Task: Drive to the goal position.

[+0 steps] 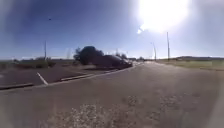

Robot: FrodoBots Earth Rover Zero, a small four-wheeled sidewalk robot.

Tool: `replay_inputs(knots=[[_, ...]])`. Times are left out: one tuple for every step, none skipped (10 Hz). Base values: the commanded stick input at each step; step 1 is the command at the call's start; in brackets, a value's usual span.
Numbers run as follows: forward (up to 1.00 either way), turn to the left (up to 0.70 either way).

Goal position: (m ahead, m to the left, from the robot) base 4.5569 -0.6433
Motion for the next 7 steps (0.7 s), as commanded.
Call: replay_inputs(knots=[[0.0,-0.13],[0.1,0.0],[0.26,0.0],[0.41,0.0],[0.57,0.0],[0.7,-0.02],[0.7,-0.1]])
